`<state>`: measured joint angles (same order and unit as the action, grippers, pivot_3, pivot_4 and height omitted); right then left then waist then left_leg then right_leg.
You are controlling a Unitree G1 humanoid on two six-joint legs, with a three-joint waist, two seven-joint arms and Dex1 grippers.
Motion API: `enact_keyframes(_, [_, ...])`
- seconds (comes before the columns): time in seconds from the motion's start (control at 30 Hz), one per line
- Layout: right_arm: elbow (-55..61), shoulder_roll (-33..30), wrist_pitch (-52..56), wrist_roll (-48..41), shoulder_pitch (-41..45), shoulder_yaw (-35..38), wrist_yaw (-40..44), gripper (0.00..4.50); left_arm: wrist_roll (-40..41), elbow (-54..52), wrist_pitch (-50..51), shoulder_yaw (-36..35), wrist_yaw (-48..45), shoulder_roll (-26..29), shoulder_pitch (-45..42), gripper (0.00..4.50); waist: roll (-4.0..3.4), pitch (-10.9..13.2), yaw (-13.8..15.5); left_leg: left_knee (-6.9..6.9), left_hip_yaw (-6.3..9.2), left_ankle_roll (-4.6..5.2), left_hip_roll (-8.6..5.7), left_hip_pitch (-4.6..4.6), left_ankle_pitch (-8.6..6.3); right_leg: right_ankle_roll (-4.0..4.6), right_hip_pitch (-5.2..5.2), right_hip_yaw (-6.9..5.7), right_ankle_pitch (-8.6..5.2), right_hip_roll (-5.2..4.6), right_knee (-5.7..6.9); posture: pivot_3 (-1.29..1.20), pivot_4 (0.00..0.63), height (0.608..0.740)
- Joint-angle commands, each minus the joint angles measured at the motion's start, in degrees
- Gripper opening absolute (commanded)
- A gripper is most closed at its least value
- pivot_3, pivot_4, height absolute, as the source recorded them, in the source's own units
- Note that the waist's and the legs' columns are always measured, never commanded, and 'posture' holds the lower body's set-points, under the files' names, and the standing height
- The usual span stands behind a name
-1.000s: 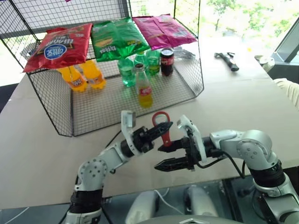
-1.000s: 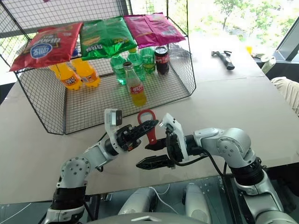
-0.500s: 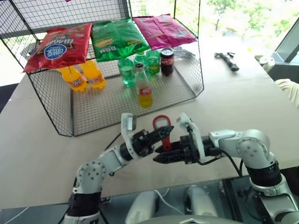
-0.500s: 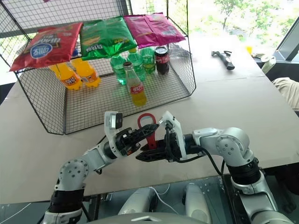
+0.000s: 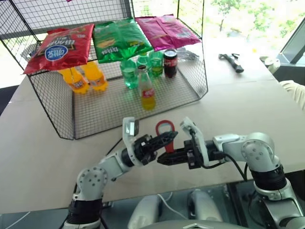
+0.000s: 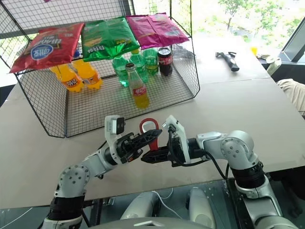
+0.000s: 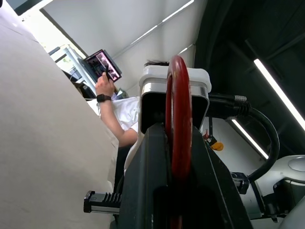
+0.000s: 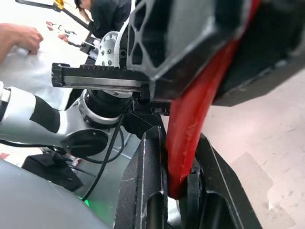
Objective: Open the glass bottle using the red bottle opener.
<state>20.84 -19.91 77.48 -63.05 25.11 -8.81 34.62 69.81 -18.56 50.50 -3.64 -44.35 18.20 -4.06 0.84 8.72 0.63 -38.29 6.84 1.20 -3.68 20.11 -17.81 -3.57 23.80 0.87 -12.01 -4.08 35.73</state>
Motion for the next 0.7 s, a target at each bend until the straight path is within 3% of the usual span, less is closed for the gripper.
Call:
enact_keyframes(0.03, [1.0, -0.3, -0.3, -2.6, 0.4, 3.5, -0.4, 0.06, -4.1, 0.2, -2.3, 0.6, 0.6, 0.5, 0.3, 0.0, 0.0, 0.0, 0.0, 0.0, -0.02, 0.0, -0.01, 0.0, 0.0, 0.0, 0.0, 0.01, 0.0, -0.01, 0.0, 0.0, 0.15, 0.74])
enact_keyframes(0.07, [1.0, -0.6, -0.3, -2.3, 0.4, 3.4, -0.5, 0.06, -4.3, 0.3, -2.7, 0.7, -0.1, 0.6, 0.1, 0.0, 0.0, 0.0, 0.0, 0.0, -0.02, 0.0, -0.01, 0.0, 0.0, 0.0, 0.0, 0.01, 0.0, -0.01, 0.0, 0.0, 0.15, 0.74])
enact_keyframes(0.13, [1.0, -1.0, -0.3, -2.1, 0.5, 3.3, -0.8, 0.0, -4.8, 0.6, -3.6, 0.7, -0.3, 0.4, -0.1, 0.8, -0.01, 0.0, 0.0, 0.0, -0.02, 0.0, -0.01, 0.0, 0.0, 0.0, 0.0, 0.02, 0.0, 0.0, -0.01, 0.0, 0.15, 0.74])
enact_keyframes(0.2, [1.1, -1.0, -0.4, -2.2, 0.4, 3.4, -1.2, 0.0, -4.9, 0.9, -4.3, 0.4, -0.2, 0.0, -0.4, 1.14, -0.02, 0.0, 0.0, 0.01, -0.01, 0.0, 0.0, 0.0, 0.0, 0.0, 0.0, 0.01, 0.0, 0.0, -0.01, 0.0, 0.15, 0.74])
enact_keyframes(0.3, [1.6, -1.5, -0.4, -2.3, -0.3, 4.0, -1.6, 0.0, -5.7, 1.4, -5.6, -0.5, 0.5, -0.6, -0.8, 2.13, -0.02, 0.0, 0.0, 0.02, -0.01, 0.0, 0.0, 0.01, 0.0, 0.0, 0.0, 0.0, 0.0, 0.0, -0.03, 0.0, 0.15, 0.74])
enact_keyframes(0.47, [3.1, -7.1, -2.1, 0.9, -3.3, 5.3, -0.3, 0.0, -7.5, 2.2, -8.2, -3.2, 1.8, -0.4, -1.2, 4.29, -0.03, 0.0, 0.2, 0.03, 0.03, 0.01, 0.0, 0.06, -0.01, 0.0, 0.01, -0.05, 0.0, -0.01, -0.09, 0.0, 0.15, 0.74])
enact_keyframes(0.57, [3.4, -10.4, -9.6, 8.2, -6.5, 5.8, -1.5, 0.0, -7.5, -0.6, -10.5, -5.5, 2.5, -0.3, -0.3, 4.46, -0.02, 0.0, 0.1, 0.03, 0.04, 0.04, -0.02, 0.11, -0.02, -0.01, 0.01, -0.06, 0.0, -0.04, -0.15, 0.0, 0.15, 0.74])
enact_keyframes(0.7, [1.9, -10.4, -24.0, 20.4, -9.5, 6.3, -4.4, 0.0, -15.2, -4.8, -16.2, -6.4, 4.6, 1.5, 2.6, 4.46, -0.03, 0.0, -0.1, 0.03, -0.04, 0.02, 0.02, 0.18, -0.02, -0.02, 0.13, -0.01, 0.01, -0.02, -0.14, 0.0, 0.15, 0.74])
